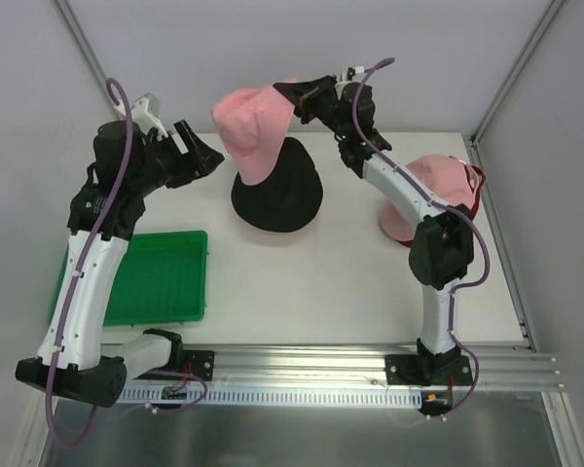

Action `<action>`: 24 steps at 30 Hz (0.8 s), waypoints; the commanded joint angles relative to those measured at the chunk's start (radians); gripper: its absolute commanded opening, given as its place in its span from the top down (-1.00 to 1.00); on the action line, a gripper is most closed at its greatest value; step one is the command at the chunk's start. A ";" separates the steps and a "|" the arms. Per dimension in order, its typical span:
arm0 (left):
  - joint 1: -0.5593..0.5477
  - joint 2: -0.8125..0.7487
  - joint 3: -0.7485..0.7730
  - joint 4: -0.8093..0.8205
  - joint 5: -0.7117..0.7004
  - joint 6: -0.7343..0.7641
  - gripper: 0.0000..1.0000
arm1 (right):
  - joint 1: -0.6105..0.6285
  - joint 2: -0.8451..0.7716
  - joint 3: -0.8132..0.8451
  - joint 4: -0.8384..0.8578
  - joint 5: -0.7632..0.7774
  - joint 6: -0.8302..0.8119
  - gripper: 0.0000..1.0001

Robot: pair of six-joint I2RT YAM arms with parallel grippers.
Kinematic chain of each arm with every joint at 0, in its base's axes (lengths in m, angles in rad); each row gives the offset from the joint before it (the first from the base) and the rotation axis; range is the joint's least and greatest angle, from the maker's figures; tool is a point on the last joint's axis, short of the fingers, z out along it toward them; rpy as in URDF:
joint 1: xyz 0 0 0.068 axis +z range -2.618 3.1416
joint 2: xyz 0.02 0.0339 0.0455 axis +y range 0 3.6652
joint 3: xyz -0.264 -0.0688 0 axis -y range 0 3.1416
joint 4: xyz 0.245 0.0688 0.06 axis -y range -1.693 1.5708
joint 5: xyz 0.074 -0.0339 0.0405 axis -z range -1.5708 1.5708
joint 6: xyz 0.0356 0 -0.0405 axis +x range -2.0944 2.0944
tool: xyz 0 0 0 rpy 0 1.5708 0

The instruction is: Stack the hats

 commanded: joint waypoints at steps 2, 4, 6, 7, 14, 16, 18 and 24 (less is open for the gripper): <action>-0.004 -0.007 -0.066 0.054 0.031 -0.014 -0.40 | -0.020 -0.076 -0.047 0.191 0.035 0.081 0.99; -0.012 -0.007 -0.078 0.065 0.035 -0.018 -0.40 | -0.029 -0.099 -0.139 0.234 0.030 0.090 0.99; -0.020 -0.005 -0.096 0.076 0.034 -0.019 -0.39 | -0.035 -0.145 -0.242 0.274 0.024 0.087 0.99; -0.021 -0.004 -0.106 0.082 0.034 -0.021 -0.39 | -0.041 -0.156 -0.268 0.287 0.018 0.087 0.99; -0.046 0.007 -0.205 0.148 0.027 -0.045 -0.36 | -0.052 -0.239 -0.489 0.457 -0.037 0.107 0.99; -0.050 0.019 -0.227 0.171 0.024 -0.050 -0.35 | -0.050 -0.249 -0.549 0.501 -0.045 0.113 0.99; -0.061 0.033 -0.234 0.183 0.021 -0.054 -0.32 | -0.052 -0.259 -0.581 0.524 -0.062 0.113 0.99; -0.079 0.071 -0.270 0.211 -0.012 -0.070 -0.26 | -0.067 -0.262 -0.698 0.609 -0.100 0.127 0.99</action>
